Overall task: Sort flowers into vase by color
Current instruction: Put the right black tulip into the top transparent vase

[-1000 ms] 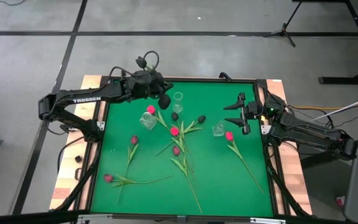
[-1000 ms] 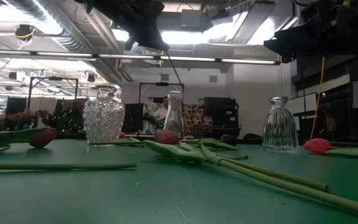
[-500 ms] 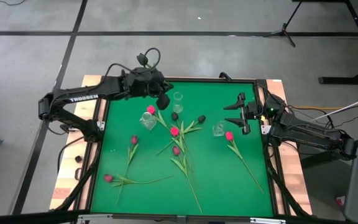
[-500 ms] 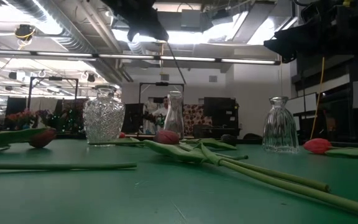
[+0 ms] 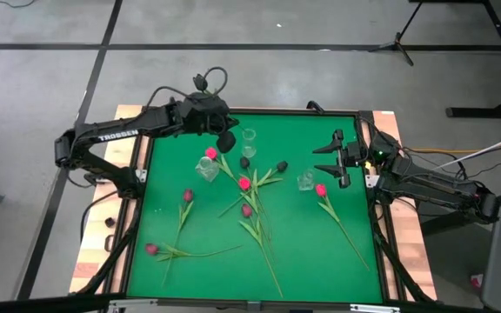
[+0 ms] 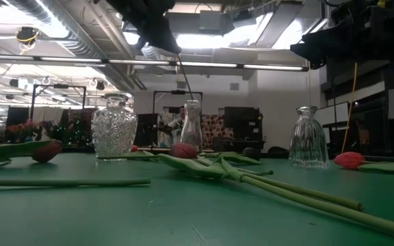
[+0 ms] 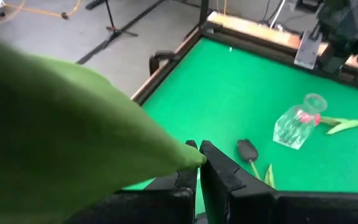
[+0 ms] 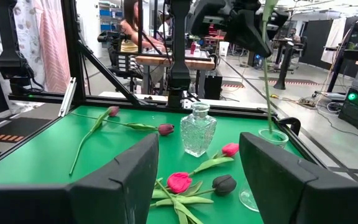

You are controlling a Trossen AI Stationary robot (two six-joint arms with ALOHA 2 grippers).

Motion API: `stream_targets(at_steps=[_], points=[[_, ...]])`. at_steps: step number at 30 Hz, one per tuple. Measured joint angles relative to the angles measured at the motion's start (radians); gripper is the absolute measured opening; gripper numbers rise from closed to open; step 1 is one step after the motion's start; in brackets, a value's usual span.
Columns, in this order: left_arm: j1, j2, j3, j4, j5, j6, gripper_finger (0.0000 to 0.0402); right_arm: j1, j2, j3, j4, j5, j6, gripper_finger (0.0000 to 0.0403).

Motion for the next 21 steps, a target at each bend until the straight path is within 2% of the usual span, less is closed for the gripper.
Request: stream_targets(at_steps=[9,15,21], points=[[0.012,0.124,-0.001,0.025,0.020,0.009,0.0005,0.000,0.000,0.000,0.000,0.000,0.001,0.0225],[0.024,0.156,-0.002,0.050,0.021,0.011,0.0007,0.000,0.000,0.000,-0.012,0.000,0.021,0.0225],[0.005,0.152,-0.002,0.061,-0.010,0.060,0.0044,0.000,0.000,0.000,-0.029,0.000,0.022,0.0225]])
